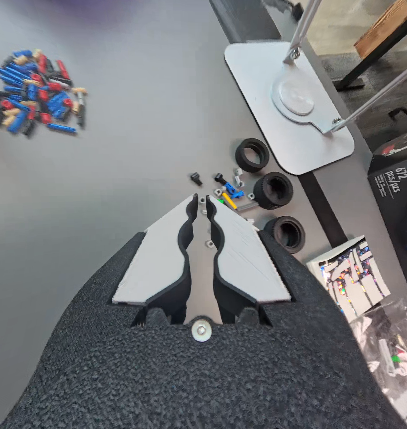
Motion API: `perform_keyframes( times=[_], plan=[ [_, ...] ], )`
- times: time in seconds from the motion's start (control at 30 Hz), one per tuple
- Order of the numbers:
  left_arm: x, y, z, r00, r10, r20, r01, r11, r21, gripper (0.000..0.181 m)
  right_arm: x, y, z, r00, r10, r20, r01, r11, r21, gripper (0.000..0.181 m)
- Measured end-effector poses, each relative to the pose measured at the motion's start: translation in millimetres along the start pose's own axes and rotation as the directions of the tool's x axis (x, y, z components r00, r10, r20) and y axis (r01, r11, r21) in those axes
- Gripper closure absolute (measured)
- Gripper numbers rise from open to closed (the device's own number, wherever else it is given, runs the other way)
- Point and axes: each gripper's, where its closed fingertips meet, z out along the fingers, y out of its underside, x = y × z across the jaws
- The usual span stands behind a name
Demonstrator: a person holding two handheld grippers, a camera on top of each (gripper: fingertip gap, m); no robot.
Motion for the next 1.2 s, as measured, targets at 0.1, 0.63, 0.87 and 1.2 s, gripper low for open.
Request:
perform_keyframes(
  times=[0.1, 0.63, 0.87, 1.2],
  plan=[
    [-1, -1, 0, 1.0, 0.006, 0.012, -0.006, 1.0, 0.006, 0.128, 28, 18, 24, 0.995, -0.031, 0.097, 0.046, 0.986, -0.158, 0.173],
    [-15, -33, -28, 0.998, -0.029, 0.053, 0.016, 0.974, 0.224, 0.126, -2, 35, 28, 0.939, -0.105, 0.328, 0.203, 0.937, -0.283, 0.178],
    [-27, -81, -63, 0.983, -0.151, 0.1, 0.079, 0.855, 0.513, 0.132, -92, -70, -53, 0.989, 0.025, 0.144, -0.064, 0.959, 0.276, 0.178],
    [44, -128, -59, 0.999, 0.043, 0.033, -0.054, 0.822, 0.567, 0.164, -216, -101, -119, 0.97, -0.168, -0.173, 0.223, 0.897, 0.382, 0.178]
  ],
)
